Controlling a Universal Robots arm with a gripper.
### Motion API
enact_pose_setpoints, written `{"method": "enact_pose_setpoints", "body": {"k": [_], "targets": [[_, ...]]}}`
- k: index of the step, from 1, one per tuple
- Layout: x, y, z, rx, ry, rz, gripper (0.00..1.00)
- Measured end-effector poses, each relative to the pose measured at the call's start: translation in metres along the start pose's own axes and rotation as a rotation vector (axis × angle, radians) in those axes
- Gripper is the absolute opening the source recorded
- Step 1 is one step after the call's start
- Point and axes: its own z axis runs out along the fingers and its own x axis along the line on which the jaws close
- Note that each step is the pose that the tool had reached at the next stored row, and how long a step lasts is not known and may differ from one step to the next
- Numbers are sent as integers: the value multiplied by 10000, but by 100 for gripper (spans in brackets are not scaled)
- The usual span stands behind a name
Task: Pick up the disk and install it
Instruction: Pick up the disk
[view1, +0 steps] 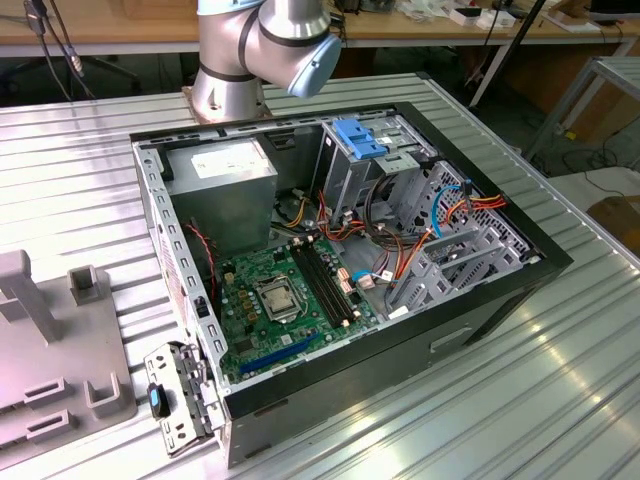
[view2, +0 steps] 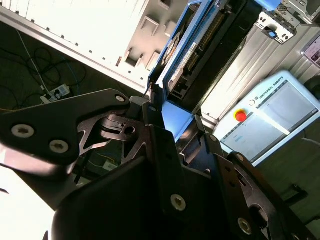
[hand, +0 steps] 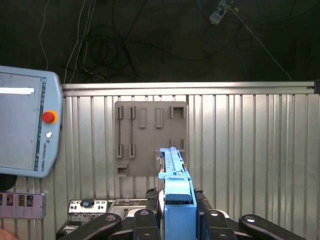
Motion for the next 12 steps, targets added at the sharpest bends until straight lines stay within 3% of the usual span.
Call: {"method": "enact_pose_setpoints", "body": {"k": [12], "targets": [[-2,-99,5,-1,0,0,37]]}}
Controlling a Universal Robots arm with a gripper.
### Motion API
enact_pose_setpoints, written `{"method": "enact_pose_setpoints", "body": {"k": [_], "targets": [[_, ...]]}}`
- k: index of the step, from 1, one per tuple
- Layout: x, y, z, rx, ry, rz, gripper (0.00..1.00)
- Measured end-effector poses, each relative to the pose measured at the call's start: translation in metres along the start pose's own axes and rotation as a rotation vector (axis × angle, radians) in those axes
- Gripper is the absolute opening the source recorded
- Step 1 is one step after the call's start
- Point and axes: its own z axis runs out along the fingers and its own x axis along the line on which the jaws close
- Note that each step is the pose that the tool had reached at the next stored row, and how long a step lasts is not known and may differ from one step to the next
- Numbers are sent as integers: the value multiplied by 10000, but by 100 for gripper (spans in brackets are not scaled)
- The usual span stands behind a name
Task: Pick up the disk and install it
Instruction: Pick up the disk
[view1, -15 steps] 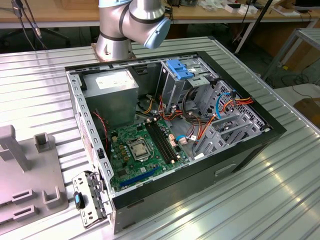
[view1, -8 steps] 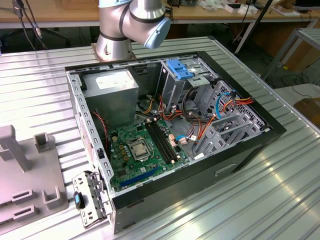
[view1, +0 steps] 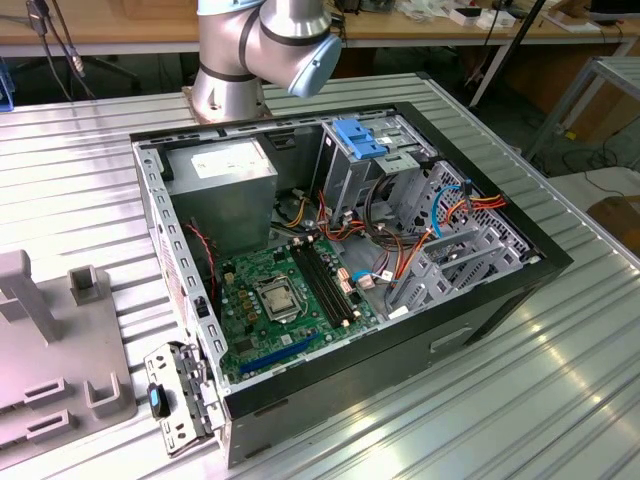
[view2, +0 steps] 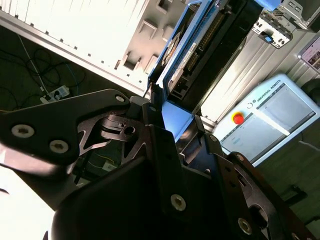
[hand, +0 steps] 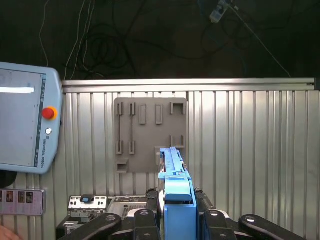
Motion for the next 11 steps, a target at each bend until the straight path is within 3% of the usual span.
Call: {"method": "enact_pose_setpoints", "body": {"k": [11], "targets": [[-1,-83,4,0,0,-1,37]]}}
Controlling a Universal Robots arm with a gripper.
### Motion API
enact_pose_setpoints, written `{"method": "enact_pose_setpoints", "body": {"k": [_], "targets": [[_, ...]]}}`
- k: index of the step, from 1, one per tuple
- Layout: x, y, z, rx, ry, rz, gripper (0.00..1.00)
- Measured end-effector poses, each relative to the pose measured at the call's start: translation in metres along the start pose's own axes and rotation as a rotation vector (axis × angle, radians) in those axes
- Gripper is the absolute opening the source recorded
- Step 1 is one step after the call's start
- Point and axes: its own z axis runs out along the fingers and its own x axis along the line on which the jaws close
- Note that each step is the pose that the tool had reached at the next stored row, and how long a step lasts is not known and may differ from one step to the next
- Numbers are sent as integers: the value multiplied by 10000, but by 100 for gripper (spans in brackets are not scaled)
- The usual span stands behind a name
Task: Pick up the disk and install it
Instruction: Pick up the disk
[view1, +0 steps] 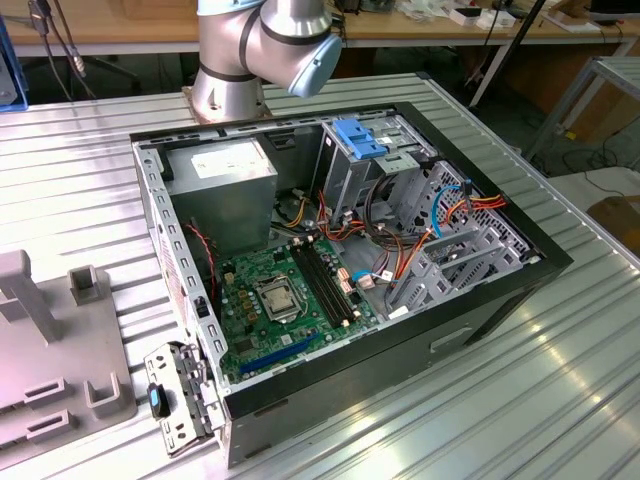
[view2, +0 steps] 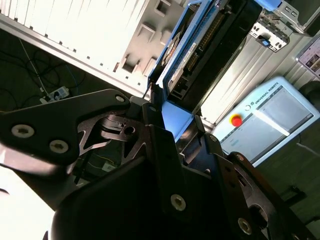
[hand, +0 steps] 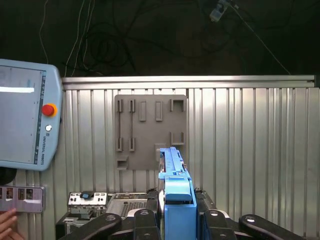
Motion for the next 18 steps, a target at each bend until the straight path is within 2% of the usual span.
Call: {"method": "enact_pose_setpoints", "body": {"k": [9,12,14,18], "targets": [[-1,-60,3,0,0,0,37],[-6,-374,16,1,-1,0,37],[-7,-426,17,1,0,0,37],[-8,-472,19,1,0,0,37]]}}
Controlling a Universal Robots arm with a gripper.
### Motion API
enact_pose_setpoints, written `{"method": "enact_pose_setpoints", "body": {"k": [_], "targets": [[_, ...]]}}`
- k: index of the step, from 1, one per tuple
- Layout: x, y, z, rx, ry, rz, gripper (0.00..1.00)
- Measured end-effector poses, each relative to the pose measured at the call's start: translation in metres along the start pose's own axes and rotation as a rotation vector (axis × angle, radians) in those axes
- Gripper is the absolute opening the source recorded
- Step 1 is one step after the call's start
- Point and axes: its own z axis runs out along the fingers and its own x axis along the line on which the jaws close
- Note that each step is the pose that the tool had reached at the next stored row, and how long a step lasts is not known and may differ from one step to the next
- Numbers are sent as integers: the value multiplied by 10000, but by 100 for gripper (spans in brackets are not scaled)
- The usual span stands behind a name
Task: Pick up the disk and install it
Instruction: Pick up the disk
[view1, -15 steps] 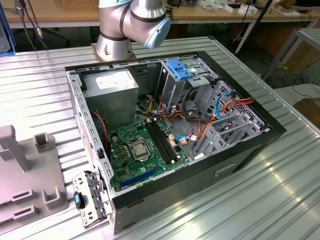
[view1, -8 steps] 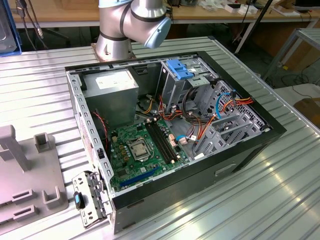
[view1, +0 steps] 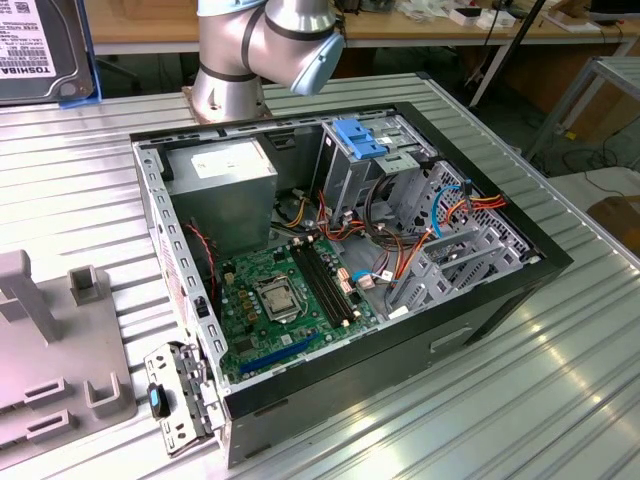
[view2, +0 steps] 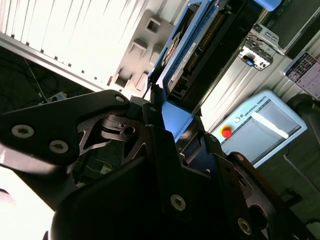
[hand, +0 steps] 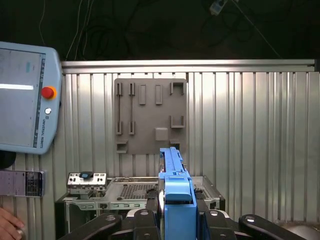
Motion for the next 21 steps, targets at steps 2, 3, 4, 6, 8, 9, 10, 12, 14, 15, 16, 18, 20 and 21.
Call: {"method": "enact_pose_setpoints", "body": {"k": [2,3,4,6,8,9,10,12,14,15,16,18,20,21], "targets": [[0,-15,1,0,0,0,37],[0,-26,1,0,0,0,37],[-1,-39,1,0,0,0,37],[-1,-63,2,0,0,0,37],[-1,-91,4,0,0,0,37],[-2,-101,4,0,0,0,37],[-2,-114,4,0,0,0,37],[-2,-141,6,0,0,0,37],[-3,-169,7,-1,0,0,37],[-3,-194,8,0,0,1,37],[-4,-214,9,0,0,0,37],[-4,-250,11,-1,0,0,37],[-6,-357,18,0,0,0,37],[-7,-398,21,-1,0,0,37]]}}
